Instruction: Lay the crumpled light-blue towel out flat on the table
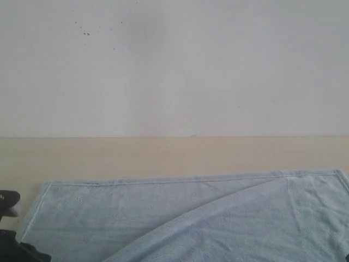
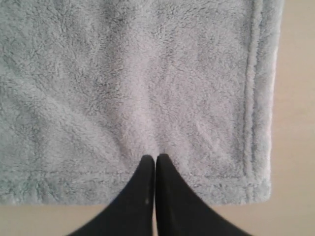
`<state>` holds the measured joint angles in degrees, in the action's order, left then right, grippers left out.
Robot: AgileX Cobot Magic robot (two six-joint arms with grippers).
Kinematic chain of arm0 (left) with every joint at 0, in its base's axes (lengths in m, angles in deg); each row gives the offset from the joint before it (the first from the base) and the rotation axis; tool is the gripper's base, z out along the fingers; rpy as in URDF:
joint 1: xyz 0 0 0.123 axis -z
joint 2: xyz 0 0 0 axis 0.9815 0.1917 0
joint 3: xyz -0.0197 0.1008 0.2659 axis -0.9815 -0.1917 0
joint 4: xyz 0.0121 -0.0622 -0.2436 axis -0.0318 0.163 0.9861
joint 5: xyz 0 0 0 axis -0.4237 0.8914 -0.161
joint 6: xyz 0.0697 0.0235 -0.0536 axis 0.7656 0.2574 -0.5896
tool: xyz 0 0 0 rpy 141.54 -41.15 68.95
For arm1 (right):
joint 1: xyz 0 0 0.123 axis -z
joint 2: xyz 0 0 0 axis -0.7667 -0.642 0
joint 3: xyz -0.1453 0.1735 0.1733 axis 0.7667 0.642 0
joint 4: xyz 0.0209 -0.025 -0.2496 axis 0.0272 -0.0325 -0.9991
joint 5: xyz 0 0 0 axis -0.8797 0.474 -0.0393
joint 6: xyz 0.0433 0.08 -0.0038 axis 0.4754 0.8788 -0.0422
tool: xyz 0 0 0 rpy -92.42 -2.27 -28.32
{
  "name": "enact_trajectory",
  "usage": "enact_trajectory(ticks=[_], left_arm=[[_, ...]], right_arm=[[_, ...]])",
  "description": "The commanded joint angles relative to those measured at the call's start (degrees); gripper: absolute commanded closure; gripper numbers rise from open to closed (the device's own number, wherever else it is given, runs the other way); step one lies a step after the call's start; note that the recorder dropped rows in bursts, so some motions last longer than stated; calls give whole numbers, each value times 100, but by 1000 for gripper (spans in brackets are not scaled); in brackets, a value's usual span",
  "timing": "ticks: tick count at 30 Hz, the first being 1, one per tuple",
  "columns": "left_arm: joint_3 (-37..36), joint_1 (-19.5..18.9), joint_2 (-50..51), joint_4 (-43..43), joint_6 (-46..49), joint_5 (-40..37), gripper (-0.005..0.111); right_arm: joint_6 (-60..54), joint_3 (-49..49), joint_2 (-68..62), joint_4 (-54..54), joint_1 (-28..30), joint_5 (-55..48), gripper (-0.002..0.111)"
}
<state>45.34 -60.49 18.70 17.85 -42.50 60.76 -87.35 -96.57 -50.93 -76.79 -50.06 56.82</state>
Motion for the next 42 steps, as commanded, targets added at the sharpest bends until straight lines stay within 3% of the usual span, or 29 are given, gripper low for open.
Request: enact_trajectory(ticks=[1,6,10,14,24,42], left_arm=[[241,19,-347,-20,5,-58,103],[377,-32,-265,-30,361,-367,103],[502,-366,-40,61,349,-508,103],[502,-539,18,232,133,-446,103],[502,-539,18,161,198,243,103],[427,-528,18,161,174,308,103]], right_arm=[[43,-13,-9,-470,8,65,108],[199,81,-9,-1099,8,51,108],[692,263,-9,-1882,8,3,108],[1859,337,-160,-2852,8,3,108],[2265,337,-810,-2842,8,841,108],[2265,438,-810,-3357,8,658,108]])
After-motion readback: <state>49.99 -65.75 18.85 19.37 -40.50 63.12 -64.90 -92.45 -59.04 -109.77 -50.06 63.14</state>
